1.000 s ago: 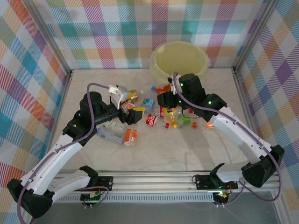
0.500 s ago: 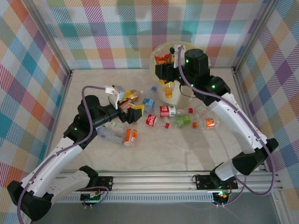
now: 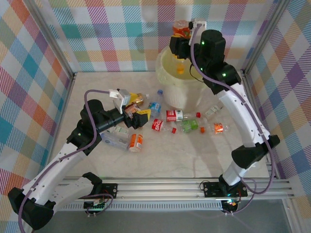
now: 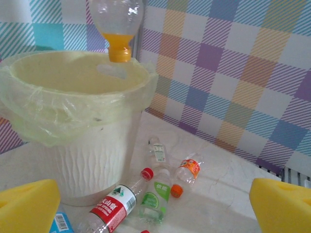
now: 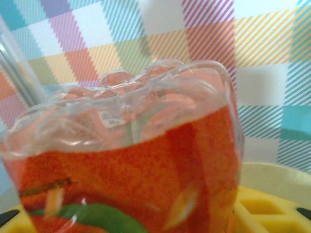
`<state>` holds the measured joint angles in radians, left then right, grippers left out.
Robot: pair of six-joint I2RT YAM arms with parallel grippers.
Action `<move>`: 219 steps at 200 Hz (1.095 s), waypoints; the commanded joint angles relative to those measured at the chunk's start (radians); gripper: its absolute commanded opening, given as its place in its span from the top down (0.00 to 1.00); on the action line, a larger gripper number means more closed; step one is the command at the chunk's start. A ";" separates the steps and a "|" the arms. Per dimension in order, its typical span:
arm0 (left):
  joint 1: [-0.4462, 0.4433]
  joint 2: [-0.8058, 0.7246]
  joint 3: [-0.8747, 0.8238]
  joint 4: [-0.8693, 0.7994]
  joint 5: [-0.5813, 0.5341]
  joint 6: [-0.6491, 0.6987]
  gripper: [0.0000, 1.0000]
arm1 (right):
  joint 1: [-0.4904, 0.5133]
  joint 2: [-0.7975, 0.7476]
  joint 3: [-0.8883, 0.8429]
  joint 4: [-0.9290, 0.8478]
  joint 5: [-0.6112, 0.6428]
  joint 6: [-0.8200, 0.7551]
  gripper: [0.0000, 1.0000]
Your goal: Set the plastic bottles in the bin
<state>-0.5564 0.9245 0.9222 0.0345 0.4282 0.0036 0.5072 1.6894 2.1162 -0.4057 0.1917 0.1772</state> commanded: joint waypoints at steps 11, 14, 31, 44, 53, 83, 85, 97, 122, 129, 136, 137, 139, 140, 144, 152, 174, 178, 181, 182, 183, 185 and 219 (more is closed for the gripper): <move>-0.010 -0.015 -0.001 0.028 0.047 0.018 0.00 | -0.027 0.108 0.155 -0.059 0.081 -0.070 0.45; -0.010 -0.014 0.000 0.024 0.051 0.020 0.00 | -0.029 0.119 0.168 -0.070 0.081 -0.074 0.45; -0.010 -0.006 0.014 0.000 0.067 0.029 0.00 | -0.042 0.174 0.244 -0.133 0.081 -0.097 0.45; -0.010 -0.001 0.023 -0.014 0.075 0.034 0.00 | -0.052 0.212 0.296 -0.186 0.069 -0.108 0.45; -0.010 0.002 0.026 -0.019 0.080 0.036 0.00 | -0.060 0.231 0.321 -0.218 0.054 -0.113 0.45; -0.010 0.007 0.032 -0.032 0.085 0.038 0.00 | -0.083 0.263 0.330 -0.281 0.015 -0.107 0.45; -0.010 0.009 0.033 -0.032 0.084 0.038 0.00 | -0.085 0.265 0.330 -0.285 0.011 -0.106 0.45; -0.010 0.014 0.036 -0.037 0.088 0.039 0.00 | -0.096 0.278 0.330 -0.308 -0.003 -0.095 0.45; -0.010 0.021 0.046 -0.054 0.087 0.038 0.00 | -0.121 0.303 0.330 -0.362 -0.023 -0.069 0.45; -0.010 0.023 0.049 -0.058 0.086 0.037 0.00 | -0.129 0.310 0.330 -0.377 -0.029 -0.061 0.45; -0.010 0.023 0.052 -0.063 0.086 0.039 0.00 | -0.138 0.317 0.330 -0.393 -0.034 -0.055 0.45; -0.010 0.023 0.052 -0.063 0.086 0.038 0.00 | -0.139 0.319 0.330 -0.395 -0.035 -0.053 0.45; -0.010 0.025 0.052 -0.064 0.085 0.038 0.00 | -0.141 0.321 0.330 -0.399 -0.037 -0.050 0.45; -0.010 0.025 0.052 -0.064 0.085 0.039 0.00 | -0.142 0.321 0.330 -0.401 -0.039 -0.049 0.45; -0.010 0.026 0.054 -0.066 0.084 0.039 0.00 | -0.147 0.325 0.330 -0.410 -0.043 -0.043 0.45; -0.009 0.028 0.055 -0.070 0.082 0.038 0.00 | -0.156 0.331 0.329 -0.425 -0.052 -0.036 0.45; -0.010 0.034 0.057 -0.072 0.081 0.037 0.00 | -0.173 0.350 0.322 -0.459 -0.064 -0.017 0.45; -0.010 0.034 0.057 -0.073 0.081 0.036 0.00 | -0.176 0.353 0.322 -0.466 -0.064 -0.014 0.45; -0.010 0.035 0.058 -0.070 0.081 0.036 0.00 | -0.178 0.357 0.322 -0.470 -0.063 -0.012 0.45; -0.010 0.035 0.057 -0.070 0.083 0.037 0.00 | -0.178 0.359 0.321 -0.472 -0.063 -0.012 0.45; -0.010 0.036 0.057 -0.070 0.083 0.037 0.00 | -0.179 0.360 0.321 -0.473 -0.063 -0.011 0.45; -0.010 0.036 0.057 -0.071 0.084 0.038 0.00 | -0.180 0.362 0.321 -0.477 -0.064 -0.010 0.45; -0.010 0.041 0.058 -0.071 0.083 0.035 0.00 | -0.206 0.399 0.321 -0.531 -0.078 0.035 0.44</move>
<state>-0.5564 0.9615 0.9470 -0.0345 0.4969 0.0238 0.3191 2.0632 2.4180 -0.8787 0.1425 0.1577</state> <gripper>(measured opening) 0.997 0.555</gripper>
